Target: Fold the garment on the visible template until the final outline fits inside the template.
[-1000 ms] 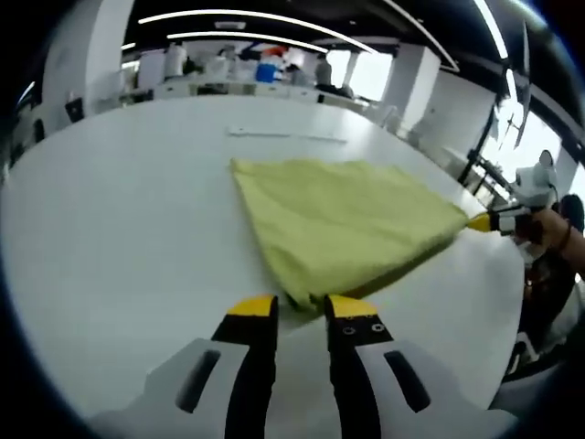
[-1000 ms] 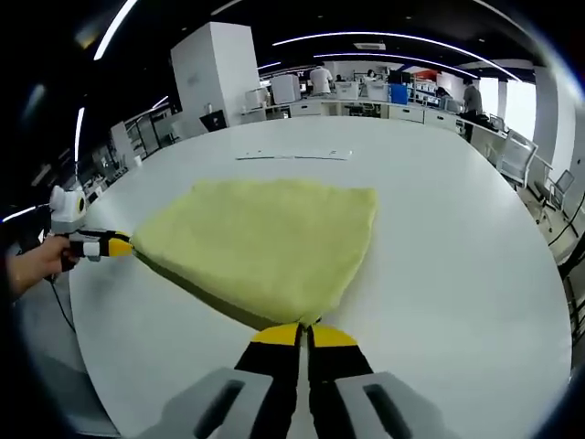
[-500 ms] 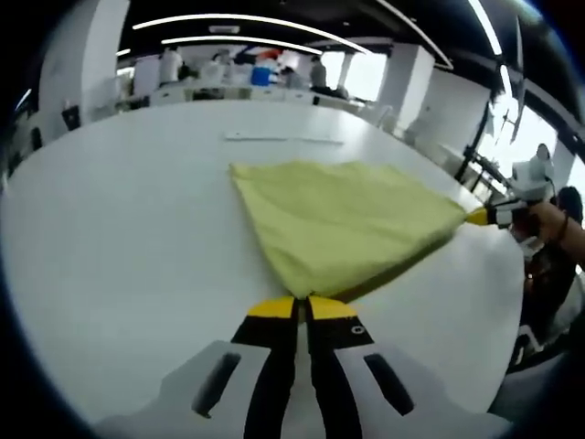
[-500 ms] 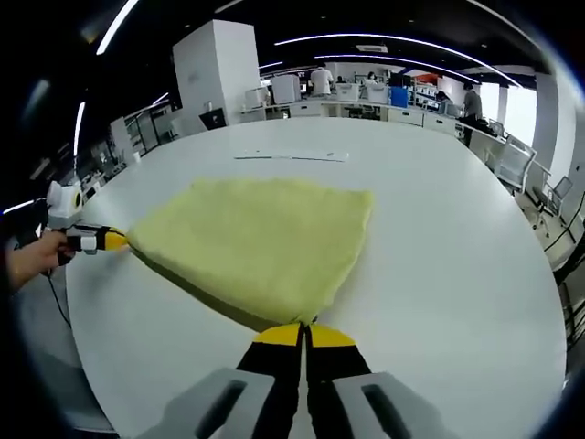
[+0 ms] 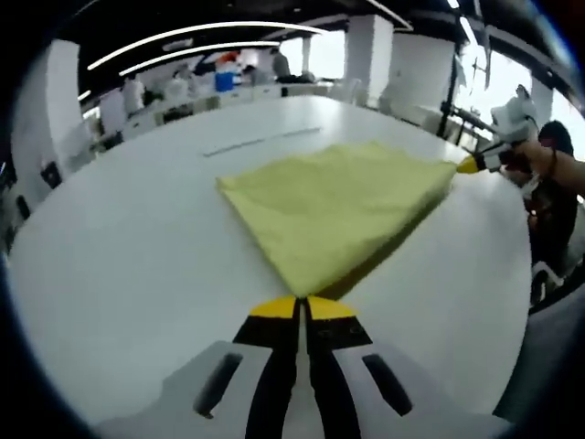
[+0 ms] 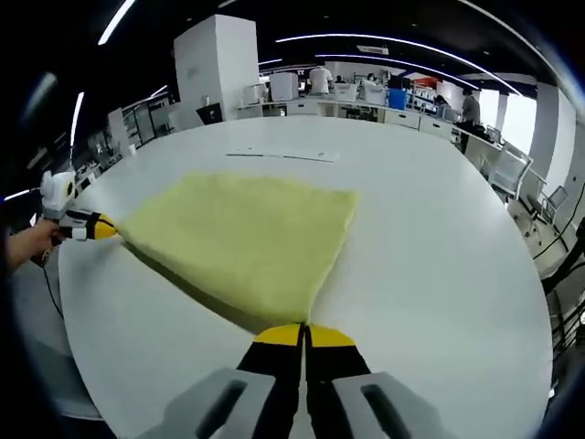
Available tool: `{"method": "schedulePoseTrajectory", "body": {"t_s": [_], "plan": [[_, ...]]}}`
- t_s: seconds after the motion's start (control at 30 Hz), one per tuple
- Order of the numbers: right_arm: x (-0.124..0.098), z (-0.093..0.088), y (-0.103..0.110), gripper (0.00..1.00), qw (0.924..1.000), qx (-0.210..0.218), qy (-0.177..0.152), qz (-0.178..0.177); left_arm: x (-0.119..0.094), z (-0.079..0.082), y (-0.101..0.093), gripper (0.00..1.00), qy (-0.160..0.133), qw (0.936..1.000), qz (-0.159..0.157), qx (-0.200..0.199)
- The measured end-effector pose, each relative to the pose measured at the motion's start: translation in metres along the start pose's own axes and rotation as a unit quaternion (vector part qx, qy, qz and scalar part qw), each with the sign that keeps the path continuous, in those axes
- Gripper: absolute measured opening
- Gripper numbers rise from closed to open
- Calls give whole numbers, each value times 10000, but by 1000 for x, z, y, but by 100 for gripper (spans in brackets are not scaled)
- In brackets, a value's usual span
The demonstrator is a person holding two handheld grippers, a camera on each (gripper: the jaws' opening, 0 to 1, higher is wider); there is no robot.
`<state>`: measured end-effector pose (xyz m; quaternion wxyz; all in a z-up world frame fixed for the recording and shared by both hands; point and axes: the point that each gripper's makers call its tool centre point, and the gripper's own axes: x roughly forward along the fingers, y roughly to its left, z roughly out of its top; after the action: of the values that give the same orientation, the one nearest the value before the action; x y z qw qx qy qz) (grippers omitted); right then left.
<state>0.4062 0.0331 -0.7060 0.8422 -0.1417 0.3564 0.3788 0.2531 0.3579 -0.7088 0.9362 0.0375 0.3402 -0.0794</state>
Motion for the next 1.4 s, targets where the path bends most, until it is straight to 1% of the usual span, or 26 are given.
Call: {"method": "schedulePoseTrajectory", "body": {"t_s": [0.1,0.17,0.53,0.67,0.77,1.4], "plan": [[0,-3,2,0,10000,11,58,16,0,-2,-1,0,28,10000,-12,32],[0,-6,2,0,9999,14,104,20,-1,-3,-1,0,37,10000,-36,-15],[-5,-17,9,0,9997,36,199,124,-8,-13,-3,0,105,9999,-49,-60],[-8,-22,13,0,9996,46,232,164,-13,-19,-6,0,153,9998,-47,-90],[-10,-25,15,0,9995,41,247,186,-15,-24,-8,0,193,9997,-68,-99],[-21,-39,28,0,9990,173,281,288,-31,-39,-14,0,290,9995,-81,-130]]}}
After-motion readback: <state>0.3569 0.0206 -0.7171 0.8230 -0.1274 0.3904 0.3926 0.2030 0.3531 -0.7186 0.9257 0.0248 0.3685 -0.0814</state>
